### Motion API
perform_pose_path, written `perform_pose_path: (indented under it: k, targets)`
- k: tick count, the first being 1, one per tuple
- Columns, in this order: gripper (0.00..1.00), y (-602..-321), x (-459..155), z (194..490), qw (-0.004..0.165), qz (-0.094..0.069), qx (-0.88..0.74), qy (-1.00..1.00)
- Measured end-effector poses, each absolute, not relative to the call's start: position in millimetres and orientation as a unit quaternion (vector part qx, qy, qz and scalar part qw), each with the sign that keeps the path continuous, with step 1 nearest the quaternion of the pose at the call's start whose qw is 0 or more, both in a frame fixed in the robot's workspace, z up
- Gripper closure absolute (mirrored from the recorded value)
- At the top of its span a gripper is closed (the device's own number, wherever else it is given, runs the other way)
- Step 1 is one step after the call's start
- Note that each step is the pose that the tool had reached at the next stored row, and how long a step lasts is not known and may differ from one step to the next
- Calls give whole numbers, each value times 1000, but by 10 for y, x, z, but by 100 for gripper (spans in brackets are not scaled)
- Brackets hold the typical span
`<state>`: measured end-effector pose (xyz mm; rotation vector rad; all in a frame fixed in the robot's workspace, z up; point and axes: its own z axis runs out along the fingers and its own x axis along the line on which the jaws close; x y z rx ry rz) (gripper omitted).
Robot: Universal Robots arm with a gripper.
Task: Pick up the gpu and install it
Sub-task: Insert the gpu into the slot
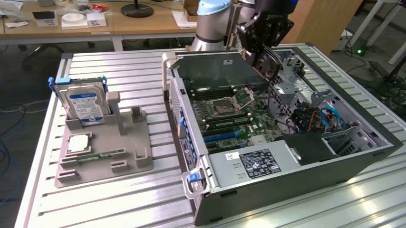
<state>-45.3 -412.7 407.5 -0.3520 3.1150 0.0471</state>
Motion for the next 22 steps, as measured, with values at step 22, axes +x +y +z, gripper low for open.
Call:
perform_pose_path:
  k: [22]
  targets:
    - [71,-4127,-453,4075,2,16,-195,981]
